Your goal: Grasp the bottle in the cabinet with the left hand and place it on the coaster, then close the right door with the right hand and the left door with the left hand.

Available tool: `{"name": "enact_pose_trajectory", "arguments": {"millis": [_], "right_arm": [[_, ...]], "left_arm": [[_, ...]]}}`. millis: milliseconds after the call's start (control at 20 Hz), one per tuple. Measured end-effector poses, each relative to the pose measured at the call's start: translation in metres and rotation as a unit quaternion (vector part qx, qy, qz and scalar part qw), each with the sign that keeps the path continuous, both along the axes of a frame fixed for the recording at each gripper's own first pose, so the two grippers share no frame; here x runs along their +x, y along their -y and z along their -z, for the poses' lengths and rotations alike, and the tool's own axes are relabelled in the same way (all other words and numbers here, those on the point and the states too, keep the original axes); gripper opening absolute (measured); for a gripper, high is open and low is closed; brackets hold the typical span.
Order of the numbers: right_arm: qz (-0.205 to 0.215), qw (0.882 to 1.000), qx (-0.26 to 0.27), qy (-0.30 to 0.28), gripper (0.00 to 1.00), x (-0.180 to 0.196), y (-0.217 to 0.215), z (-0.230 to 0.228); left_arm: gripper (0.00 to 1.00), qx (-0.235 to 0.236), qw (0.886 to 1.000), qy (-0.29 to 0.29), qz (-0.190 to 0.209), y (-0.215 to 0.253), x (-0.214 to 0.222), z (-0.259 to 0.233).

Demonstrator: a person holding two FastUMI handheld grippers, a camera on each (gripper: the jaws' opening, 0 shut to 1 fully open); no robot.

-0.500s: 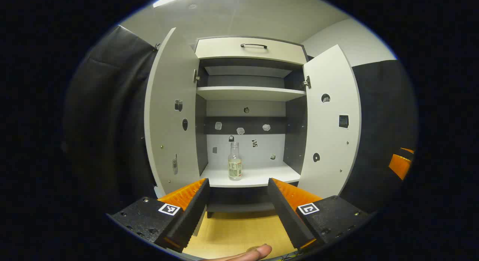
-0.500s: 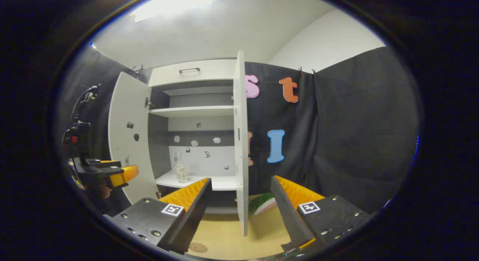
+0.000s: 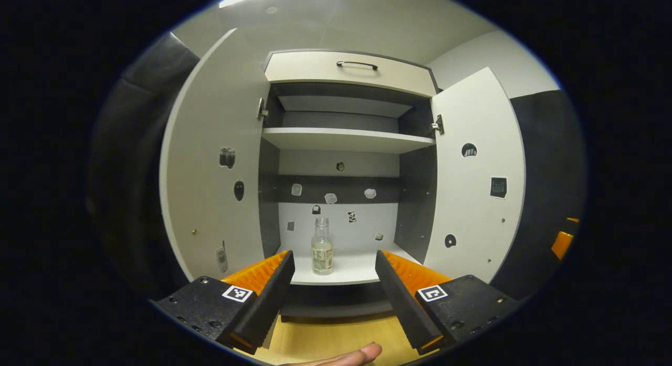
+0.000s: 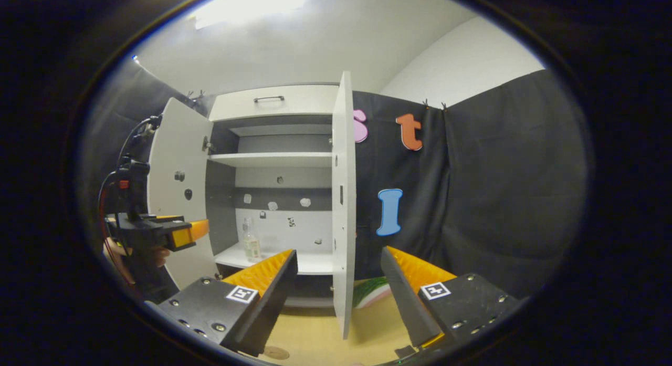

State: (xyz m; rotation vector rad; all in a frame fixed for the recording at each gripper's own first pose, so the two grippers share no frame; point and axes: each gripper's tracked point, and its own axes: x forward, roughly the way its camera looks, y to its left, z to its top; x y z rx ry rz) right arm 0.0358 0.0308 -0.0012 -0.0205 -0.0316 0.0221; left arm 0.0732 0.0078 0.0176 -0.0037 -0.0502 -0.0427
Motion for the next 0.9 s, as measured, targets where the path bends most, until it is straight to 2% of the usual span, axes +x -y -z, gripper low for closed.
{"name": "enact_pose_trajectory", "arguments": {"millis": [300, 400, 450, 550, 600, 700, 750, 900], "right_arm": [[0.015, 1.000, 0.005, 0.003, 0.97, 0.047, -0.010, 0.010], [0.006, 1.000, 0.013, 0.000, 0.94, 0.062, -0.022, 0.015], [0.000, 1.000, 0.016, -0.001, 0.97, 0.069, -0.027, 0.016], [-0.007, 1.000, 0.020, -0.001, 0.97, 0.080, -0.037, 0.017], [-0.010, 1.000, 0.024, 0.002, 0.97, 0.084, -0.041, 0.015], [-0.022, 0.999, 0.035, 0.016, 0.94, 0.089, -0.053, 0.009], [-0.030, 0.998, 0.042, 0.024, 0.97, 0.090, -0.061, 0.005], [-0.058, 0.996, 0.058, 0.045, 0.97, 0.088, -0.076, -0.007]], "left_arm": [[0.98, 0.003, 1.000, -0.005, -0.009, -0.007, 0.080, 0.023], [0.98, 0.000, 1.000, -0.009, -0.015, -0.010, 0.110, 0.036], [0.98, -0.001, 1.000, -0.011, -0.013, -0.011, 0.123, 0.041], [0.98, 0.001, 1.000, -0.015, -0.007, -0.011, 0.152, 0.055], [0.99, 0.002, 1.000, -0.012, -0.017, -0.017, 0.168, 0.058], [0.98, 0.006, 1.000, -0.013, -0.022, -0.022, 0.195, 0.068], [0.98, 0.007, 1.000, -0.014, -0.026, -0.026, 0.207, 0.072], [0.98, 0.010, 0.999, -0.021, -0.033, -0.033, 0.242, 0.088]]}}
